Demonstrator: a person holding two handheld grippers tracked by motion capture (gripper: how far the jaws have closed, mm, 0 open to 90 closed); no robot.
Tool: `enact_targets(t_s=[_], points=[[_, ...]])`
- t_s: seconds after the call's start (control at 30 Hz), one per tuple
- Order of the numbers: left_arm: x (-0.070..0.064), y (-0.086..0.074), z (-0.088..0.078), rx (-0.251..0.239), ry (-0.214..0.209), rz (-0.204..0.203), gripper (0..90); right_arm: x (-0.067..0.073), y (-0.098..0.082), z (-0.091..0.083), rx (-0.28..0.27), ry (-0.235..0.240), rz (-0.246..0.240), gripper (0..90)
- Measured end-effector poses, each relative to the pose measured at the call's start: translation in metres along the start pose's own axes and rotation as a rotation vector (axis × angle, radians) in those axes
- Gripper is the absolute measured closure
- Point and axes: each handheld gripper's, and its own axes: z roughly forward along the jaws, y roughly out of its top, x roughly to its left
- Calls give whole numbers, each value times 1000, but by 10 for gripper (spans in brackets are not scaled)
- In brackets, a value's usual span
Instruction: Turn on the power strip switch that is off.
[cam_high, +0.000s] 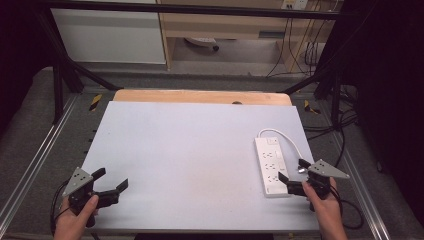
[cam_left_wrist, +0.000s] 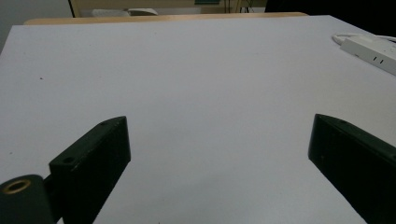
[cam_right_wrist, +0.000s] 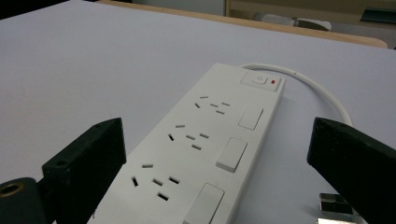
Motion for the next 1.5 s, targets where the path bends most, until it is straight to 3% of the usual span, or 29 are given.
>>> enact_targets(t_s=[1.07, 1.2, 1.33, 1.5], points=[[-2, -2, 1, 16, -11, 22, 56, 0, 2, -13, 26, -39, 47, 39], [-3, -2, 2, 21, -13, 24, 57, 1, 3, -16, 24, -54, 41, 40], [-6, -2, 3, 32, -20, 40, 56, 0, 6, -19, 4, -92, 74, 34], [-6, -2, 3, 34, -19, 41, 57, 2, 8, -19, -5, -102, 76, 50]])
